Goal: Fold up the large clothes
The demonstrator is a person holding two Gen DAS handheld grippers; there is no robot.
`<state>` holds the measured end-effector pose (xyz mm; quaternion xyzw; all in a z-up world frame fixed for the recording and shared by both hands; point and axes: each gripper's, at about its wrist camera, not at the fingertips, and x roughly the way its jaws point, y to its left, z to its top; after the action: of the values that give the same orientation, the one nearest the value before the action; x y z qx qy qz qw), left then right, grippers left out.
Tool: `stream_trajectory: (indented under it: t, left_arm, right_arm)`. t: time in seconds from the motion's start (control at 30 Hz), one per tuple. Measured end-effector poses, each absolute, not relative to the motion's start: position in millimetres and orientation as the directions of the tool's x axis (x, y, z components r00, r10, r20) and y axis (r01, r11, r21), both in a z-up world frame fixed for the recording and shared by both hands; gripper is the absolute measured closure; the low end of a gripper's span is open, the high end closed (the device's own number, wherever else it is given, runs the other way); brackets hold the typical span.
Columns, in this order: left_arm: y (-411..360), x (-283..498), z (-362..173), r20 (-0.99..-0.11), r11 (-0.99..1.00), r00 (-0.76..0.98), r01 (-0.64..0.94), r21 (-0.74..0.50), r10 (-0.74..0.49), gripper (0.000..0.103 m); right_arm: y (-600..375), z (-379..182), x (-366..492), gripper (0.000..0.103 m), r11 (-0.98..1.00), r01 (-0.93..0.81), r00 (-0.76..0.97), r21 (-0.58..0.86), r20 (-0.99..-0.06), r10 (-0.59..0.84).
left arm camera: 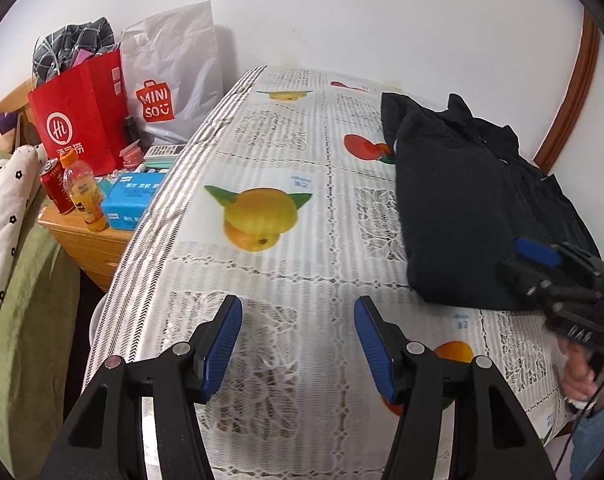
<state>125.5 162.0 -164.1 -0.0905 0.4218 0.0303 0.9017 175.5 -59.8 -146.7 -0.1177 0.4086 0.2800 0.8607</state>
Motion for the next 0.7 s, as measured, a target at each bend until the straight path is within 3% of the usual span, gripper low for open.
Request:
stream_trajectory:
  t: [0.1, 0.2, 0.37, 0.57, 0.67, 0.7]
  left_arm:
    - [167.9, 125.6, -167.0, -0.763, 0.981, 0.646, -0.131, -0.146, -0.027, 0.047]
    - [171.9, 125.5, -168.1, -0.756, 0.98, 0.653, -0.124, -0.155, -0.037, 0.047]
    - [172.2, 127.8, -171.1, -0.753, 0.98, 0.656, -0.12, -0.157, -0.04, 0.044]
    - [172.1, 126.4, -171.8, -0.746, 0.981, 0.665, -0.116, -0.154, -0.038, 0.044]
    - [172.2, 124.8, -171.4, -0.744, 0.98, 0.667, -0.121, -0.159, -0.038, 0.044]
    - [171.4, 124.6, -171.6, -0.745, 0.98, 0.666, -0.121, -0.157, -0.037, 0.044]
  right_arm:
    - [-33.2, -152.4, 164.8, 0.035, 0.775, -0.632, 0.496, -0.016, -0.776, 0.389]
    - [-12.0, -150.9, 139.2, 0.035, 0.69, -0.72, 0.474, -0.067, -0.775, 0.419]
    - [9.5, -157.6, 127.9, 0.035, 0.638, -0.736, 0.534, -0.226, -0.773, 0.342]
    - [26.6, -158.7, 139.7, 0.038, 0.612, -0.747, 0.542, -0.259, -0.771, 0.336]
    - [29.3, -157.9, 150.7, 0.055, 0.641, -0.732, 0.537, -0.23, -0.774, 0.336]
    - [30.2, -158.5, 153.4, 0.068, 0.647, -0.728, 0.538, -0.225, -0.773, 0.336]
